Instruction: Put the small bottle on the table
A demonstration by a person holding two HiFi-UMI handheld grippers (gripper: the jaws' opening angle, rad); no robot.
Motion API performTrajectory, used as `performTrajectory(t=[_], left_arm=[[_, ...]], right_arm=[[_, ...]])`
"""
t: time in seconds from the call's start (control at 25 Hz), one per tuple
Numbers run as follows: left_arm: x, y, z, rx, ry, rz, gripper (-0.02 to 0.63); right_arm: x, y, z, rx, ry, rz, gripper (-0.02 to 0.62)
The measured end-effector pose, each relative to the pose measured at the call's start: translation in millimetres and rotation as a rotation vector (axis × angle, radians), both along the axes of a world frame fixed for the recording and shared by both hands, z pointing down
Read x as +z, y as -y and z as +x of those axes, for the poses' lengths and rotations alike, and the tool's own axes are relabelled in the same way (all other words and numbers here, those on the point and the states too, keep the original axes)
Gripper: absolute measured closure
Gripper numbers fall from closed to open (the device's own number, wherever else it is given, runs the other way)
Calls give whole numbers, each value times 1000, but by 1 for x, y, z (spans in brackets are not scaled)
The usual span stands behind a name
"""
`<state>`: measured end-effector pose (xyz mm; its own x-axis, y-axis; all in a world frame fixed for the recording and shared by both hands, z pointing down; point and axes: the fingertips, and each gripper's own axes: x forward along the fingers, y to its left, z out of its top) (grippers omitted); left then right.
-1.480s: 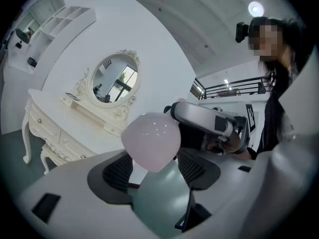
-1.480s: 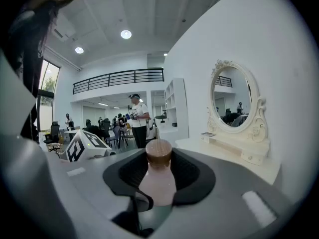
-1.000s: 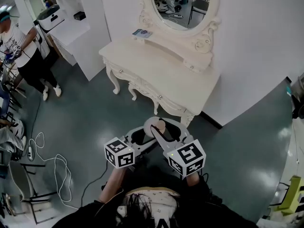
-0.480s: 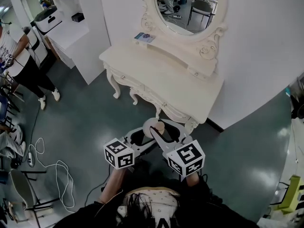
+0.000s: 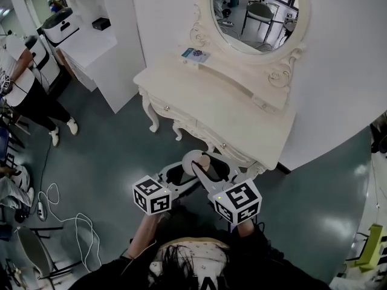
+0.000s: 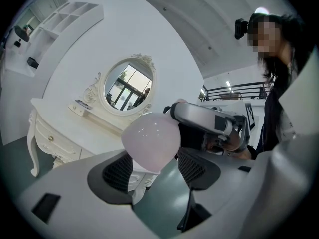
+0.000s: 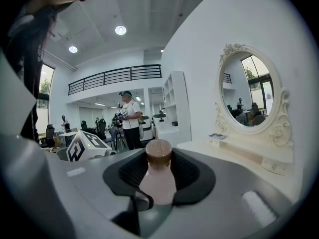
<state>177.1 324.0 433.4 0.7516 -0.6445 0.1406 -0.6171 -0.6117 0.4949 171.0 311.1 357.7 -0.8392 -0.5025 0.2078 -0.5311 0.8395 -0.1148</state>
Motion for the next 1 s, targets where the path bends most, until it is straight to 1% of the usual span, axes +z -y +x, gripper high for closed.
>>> performTrajectory(t=[0.28, 0.44, 0.52, 0.72, 1.0], left_arm=[[3, 18, -50, 18, 9, 2, 334], [9, 24, -72, 26, 36, 4, 334], [13, 27, -77, 31, 34, -4, 334], [16, 33, -80, 33, -19, -29, 334], [31, 67, -95, -2, -26, -60, 334]], right_arm=[[3, 18, -49, 16, 2, -4, 445], [10, 23, -69, 23, -4, -15, 445], [14, 26, -75, 25, -19, -21, 445], [17, 36, -81, 35, -36, -41, 445], [33, 71, -97, -1, -49, -71, 445]])
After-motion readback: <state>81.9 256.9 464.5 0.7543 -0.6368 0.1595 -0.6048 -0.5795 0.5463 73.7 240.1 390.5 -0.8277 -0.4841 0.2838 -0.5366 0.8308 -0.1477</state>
